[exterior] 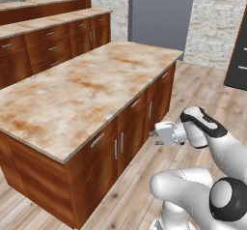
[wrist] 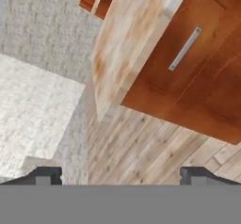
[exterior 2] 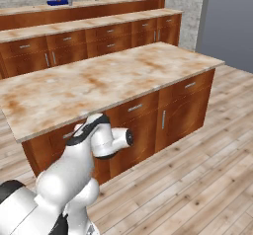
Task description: Take the tongs from the drawer on the right and place them on the dining counter next to the tray containing the kebab skewer.
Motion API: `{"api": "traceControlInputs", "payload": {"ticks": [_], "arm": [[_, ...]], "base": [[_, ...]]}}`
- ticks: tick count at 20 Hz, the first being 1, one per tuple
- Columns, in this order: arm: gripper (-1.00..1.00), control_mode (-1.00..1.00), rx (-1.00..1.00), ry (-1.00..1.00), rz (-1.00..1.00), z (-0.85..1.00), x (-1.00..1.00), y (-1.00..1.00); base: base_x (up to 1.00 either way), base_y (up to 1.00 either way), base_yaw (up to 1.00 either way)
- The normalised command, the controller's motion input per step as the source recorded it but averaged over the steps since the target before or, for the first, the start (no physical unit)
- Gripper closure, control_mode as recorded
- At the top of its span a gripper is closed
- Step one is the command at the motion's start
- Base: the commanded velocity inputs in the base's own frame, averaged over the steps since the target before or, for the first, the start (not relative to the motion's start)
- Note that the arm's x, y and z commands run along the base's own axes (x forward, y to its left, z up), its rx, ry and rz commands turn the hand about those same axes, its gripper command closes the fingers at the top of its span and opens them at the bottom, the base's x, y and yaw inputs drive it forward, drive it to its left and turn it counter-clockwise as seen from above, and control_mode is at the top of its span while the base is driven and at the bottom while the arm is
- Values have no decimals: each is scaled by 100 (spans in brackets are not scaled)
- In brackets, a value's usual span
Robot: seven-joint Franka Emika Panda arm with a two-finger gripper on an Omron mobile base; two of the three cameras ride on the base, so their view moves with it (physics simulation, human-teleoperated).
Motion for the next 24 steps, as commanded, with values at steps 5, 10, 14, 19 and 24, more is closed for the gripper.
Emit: {"api": "traceControlInputs", "payload": {"ticks": [5, 10, 14, 19, 24], "arm": [[-100, -100, 6, 0, -24, -44, 19, 36], [-100, -100, 9, 1, -26, -37, 6, 33], [-100, -100, 12, 0, -23, -32, 1, 42], [-100, -100, 12, 0, -11, -29, 0, 43], [-100, -100, 10, 0, -6, -28, 1, 39]], "base": [[0, 0, 0], [0, 0, 0], [0, 0, 0], [0, 0, 0], [0, 0, 0]]}}
